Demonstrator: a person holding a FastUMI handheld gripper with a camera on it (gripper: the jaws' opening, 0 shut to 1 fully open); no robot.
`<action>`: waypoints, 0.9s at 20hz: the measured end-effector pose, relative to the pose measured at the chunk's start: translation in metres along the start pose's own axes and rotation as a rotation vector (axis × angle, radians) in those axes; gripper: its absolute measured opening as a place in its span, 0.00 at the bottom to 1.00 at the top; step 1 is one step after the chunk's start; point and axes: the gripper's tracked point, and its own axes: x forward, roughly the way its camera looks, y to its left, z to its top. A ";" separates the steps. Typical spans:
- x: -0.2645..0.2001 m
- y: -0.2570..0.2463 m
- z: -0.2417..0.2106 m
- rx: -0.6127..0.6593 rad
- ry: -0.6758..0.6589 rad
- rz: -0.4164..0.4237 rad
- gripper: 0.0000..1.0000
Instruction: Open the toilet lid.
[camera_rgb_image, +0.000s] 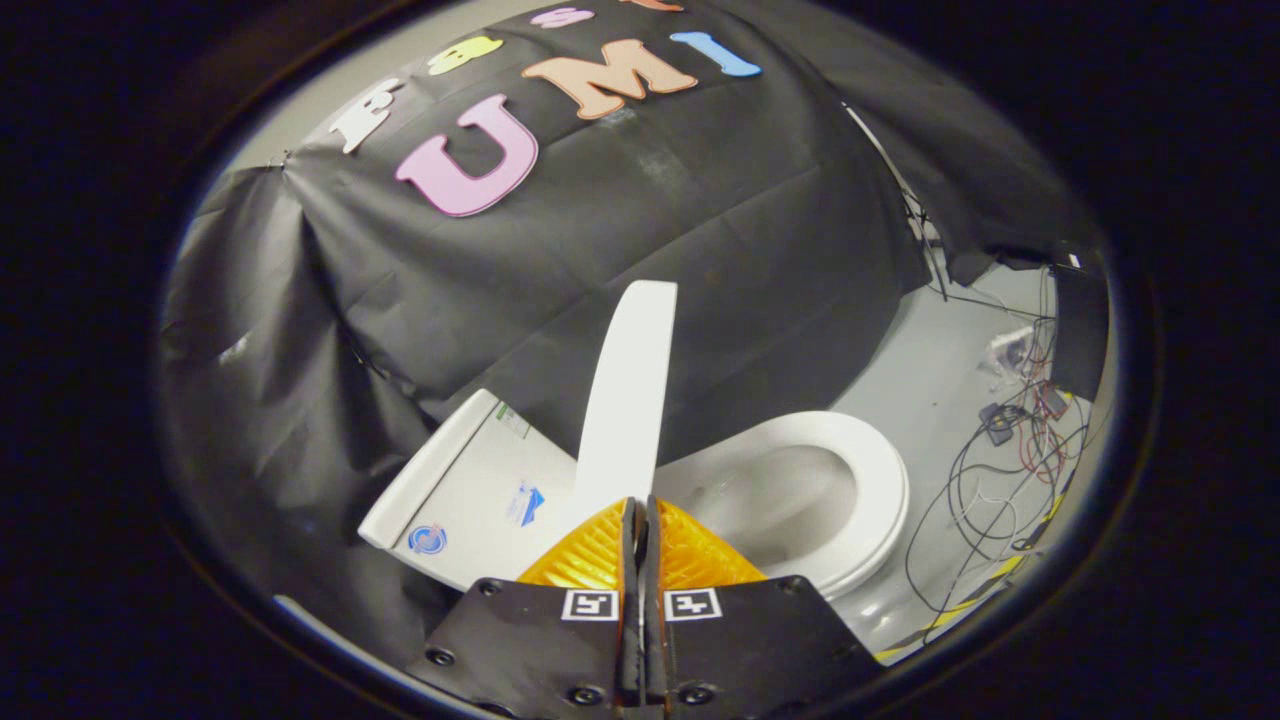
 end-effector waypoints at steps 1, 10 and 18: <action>0.000 0.004 0.001 0.005 -0.003 0.007 0.03; 0.002 0.021 0.004 -0.004 -0.007 0.048 0.03; 0.004 0.046 0.008 -0.057 0.000 0.073 0.03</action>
